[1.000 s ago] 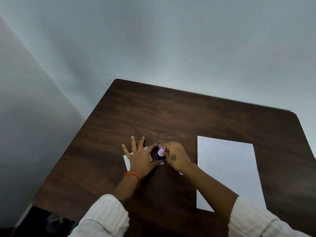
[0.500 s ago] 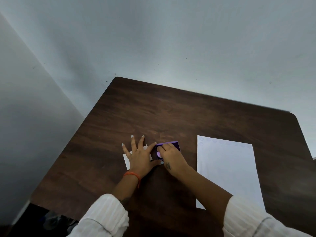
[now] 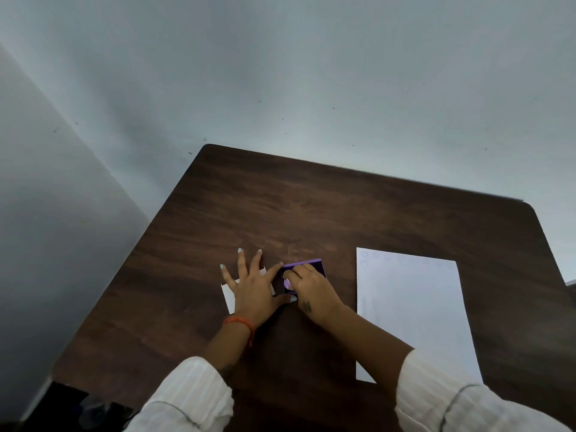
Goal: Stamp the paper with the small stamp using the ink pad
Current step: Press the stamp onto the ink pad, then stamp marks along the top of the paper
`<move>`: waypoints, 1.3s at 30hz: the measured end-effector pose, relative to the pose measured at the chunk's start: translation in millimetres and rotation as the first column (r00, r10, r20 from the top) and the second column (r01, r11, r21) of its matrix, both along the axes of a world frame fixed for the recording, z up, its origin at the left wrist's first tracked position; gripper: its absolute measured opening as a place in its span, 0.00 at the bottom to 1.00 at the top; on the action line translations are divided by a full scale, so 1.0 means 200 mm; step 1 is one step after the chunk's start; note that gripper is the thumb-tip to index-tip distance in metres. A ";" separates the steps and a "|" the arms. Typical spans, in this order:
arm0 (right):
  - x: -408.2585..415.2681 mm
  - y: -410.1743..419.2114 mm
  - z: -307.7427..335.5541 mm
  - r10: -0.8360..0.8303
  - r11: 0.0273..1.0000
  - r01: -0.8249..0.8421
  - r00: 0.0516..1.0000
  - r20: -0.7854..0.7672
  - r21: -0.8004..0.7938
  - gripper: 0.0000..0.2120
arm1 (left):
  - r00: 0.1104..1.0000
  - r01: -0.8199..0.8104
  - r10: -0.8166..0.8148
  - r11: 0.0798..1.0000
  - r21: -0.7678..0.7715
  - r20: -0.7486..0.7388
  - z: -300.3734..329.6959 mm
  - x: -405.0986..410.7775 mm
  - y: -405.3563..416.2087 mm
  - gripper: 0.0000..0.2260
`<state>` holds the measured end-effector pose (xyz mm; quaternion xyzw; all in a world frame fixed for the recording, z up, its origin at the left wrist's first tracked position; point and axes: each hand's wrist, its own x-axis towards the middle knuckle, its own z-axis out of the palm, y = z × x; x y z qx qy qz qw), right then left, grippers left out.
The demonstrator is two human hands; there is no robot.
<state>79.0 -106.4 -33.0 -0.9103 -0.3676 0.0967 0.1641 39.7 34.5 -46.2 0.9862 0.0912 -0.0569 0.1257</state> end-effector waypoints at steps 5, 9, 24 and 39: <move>0.03 -0.03 0.08 -0.267 0.862 0.405 0.874 -0.406 0.306 0.10 | 0.999 -0.009 0.007 0.999 -0.050 -0.044 0.02 0.00 -0.02 0.36; 0.01 -0.18 0.12 -0.269 0.411 0.837 0.490 -0.829 0.361 0.12 | 0.994 -0.010 -0.002 0.993 -0.115 -0.111 0.06 0.01 -0.03 0.43; -0.17 -0.89 0.14 0.251 -0.316 0.948 0.117 -0.961 0.033 0.12 | 0.962 0.265 -0.247 0.946 -0.185 0.118 0.16 0.09 -0.47 0.34; 0.17 -0.75 0.14 -0.602 0.125 0.879 0.436 -0.669 0.460 0.08 | 0.877 0.481 -0.481 0.876 -0.040 -0.003 0.08 0.37 -0.61 0.33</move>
